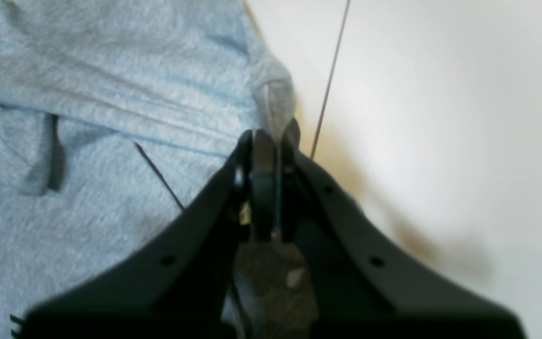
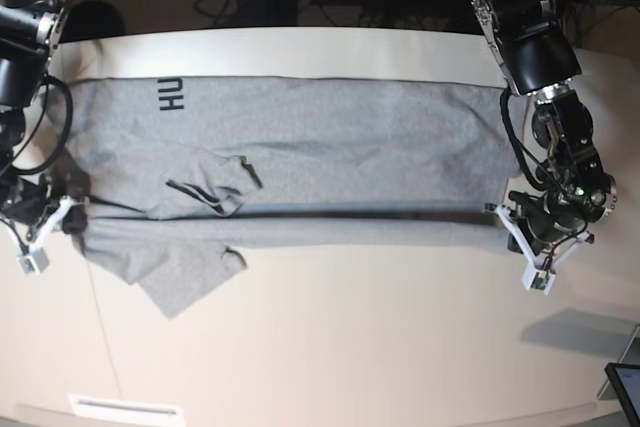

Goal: Fold the T-shirt properly
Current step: 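Lift the hem with both grippers and fold it toward the folded edge, then lower the folded hem onto the shirt and open both grippers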

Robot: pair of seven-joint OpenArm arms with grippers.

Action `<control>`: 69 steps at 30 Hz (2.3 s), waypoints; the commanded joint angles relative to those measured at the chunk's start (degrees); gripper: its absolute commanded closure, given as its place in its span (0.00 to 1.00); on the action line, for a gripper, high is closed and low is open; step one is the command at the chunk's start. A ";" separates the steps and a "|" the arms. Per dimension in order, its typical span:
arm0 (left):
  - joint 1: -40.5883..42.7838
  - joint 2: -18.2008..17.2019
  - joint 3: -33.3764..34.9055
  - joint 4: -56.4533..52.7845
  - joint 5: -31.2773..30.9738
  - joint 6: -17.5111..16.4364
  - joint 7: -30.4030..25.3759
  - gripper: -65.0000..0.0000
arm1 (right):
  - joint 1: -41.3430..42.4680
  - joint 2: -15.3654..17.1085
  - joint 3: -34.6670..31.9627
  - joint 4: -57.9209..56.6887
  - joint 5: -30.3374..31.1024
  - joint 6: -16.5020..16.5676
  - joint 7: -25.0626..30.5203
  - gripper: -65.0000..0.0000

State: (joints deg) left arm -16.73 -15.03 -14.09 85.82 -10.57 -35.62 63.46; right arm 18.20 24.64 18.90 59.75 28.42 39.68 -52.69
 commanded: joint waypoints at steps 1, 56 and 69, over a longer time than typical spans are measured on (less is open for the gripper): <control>-1.07 -0.84 -0.20 1.70 0.06 0.23 -1.00 1.00 | 1.54 1.60 0.49 1.13 0.72 0.32 0.42 1.00; 13.70 -0.84 0.42 15.15 0.50 0.23 4.54 1.00 | -5.05 -0.86 10.60 10.45 0.72 0.32 -19.80 1.00; 15.02 -2.78 1.47 14.79 0.59 0.23 4.45 1.00 | -5.93 -2.27 10.51 10.45 0.63 0.32 -19.36 1.00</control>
State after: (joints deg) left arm -0.82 -16.99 -12.45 99.90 -10.55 -35.62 68.16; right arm 11.22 21.23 29.23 69.17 28.82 39.90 -72.49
